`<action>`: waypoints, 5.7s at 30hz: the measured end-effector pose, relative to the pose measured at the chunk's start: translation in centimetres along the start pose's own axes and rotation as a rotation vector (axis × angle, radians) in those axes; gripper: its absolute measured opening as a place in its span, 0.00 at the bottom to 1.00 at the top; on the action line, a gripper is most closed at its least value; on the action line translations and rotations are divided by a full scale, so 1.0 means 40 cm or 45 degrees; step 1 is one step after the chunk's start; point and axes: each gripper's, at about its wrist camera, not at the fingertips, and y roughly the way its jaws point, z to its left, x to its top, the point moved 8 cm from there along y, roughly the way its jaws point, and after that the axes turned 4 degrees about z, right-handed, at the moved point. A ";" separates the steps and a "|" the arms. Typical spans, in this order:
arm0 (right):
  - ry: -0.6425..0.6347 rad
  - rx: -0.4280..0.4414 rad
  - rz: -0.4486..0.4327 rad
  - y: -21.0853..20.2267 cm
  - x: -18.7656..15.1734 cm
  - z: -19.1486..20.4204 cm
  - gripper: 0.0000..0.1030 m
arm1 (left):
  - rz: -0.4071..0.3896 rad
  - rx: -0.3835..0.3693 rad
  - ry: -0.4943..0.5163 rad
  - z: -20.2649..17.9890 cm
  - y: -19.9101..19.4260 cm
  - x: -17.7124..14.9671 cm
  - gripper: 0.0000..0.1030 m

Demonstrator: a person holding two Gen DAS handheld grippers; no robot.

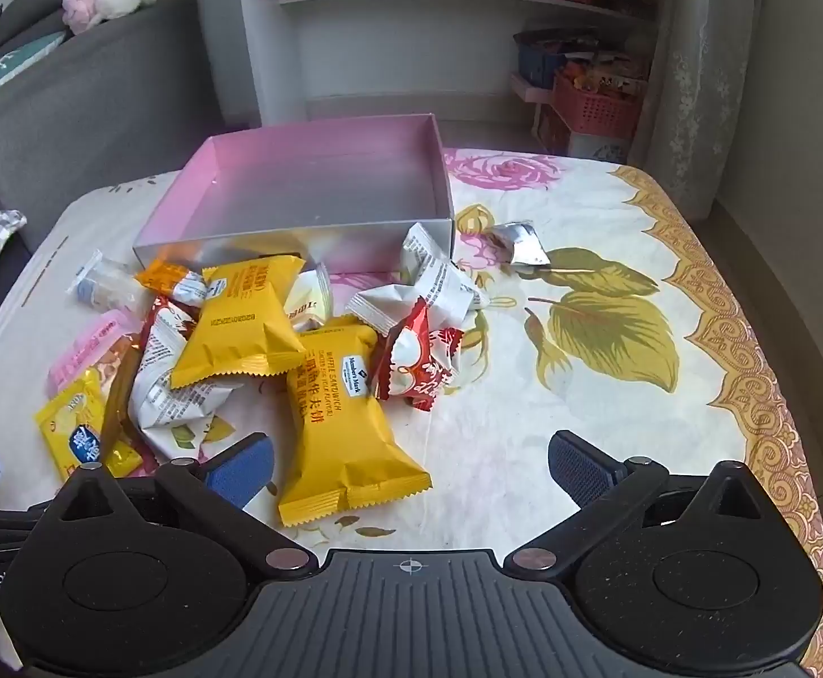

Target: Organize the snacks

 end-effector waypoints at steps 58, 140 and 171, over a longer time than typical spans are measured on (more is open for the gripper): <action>-0.034 -0.013 -0.034 -0.014 0.005 0.018 1.00 | 0.002 0.014 -0.003 0.015 -0.014 0.001 1.00; 0.187 0.549 0.099 0.146 0.188 0.098 0.66 | 0.140 -0.500 -0.225 0.071 0.147 0.148 0.39; 0.149 0.514 0.088 0.144 0.186 0.126 0.39 | 0.241 -0.541 -0.330 0.098 0.127 0.124 0.26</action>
